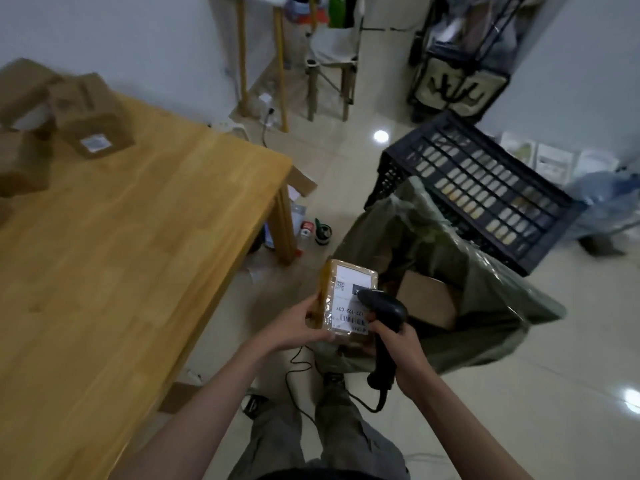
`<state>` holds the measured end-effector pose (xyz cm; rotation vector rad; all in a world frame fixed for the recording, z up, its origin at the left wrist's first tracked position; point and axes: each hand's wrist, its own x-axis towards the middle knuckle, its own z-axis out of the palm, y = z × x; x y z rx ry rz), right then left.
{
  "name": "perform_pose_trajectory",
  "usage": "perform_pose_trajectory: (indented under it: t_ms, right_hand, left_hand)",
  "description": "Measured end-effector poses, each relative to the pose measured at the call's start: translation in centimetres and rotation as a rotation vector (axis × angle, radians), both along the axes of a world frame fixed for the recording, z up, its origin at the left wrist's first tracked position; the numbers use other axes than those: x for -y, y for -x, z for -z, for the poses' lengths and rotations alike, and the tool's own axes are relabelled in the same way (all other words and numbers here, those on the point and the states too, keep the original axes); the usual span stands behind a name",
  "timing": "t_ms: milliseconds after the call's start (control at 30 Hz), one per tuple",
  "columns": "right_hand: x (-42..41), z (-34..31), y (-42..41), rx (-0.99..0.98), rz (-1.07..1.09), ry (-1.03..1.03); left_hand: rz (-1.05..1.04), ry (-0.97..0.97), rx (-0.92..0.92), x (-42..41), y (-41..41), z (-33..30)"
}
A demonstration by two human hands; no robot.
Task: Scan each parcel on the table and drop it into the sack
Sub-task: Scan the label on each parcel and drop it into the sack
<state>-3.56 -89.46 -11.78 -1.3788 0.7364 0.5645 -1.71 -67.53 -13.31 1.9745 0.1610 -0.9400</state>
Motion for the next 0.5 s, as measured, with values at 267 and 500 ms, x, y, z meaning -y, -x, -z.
perform_pose_trajectory:
  t_ms: [267, 500]
  right_hand:
    - [6.4, 5.4, -2.8, -0.093, 0.074, 0.043]
    - [8.6, 12.5, -4.4, -0.122, -0.012, 0.165]
  left_hand:
    - [0.048, 0.059, -0.17, 7.4, -4.7, 5.9]
    - [-0.029, 0.149, -0.338, 10.1, -6.5, 14.2]
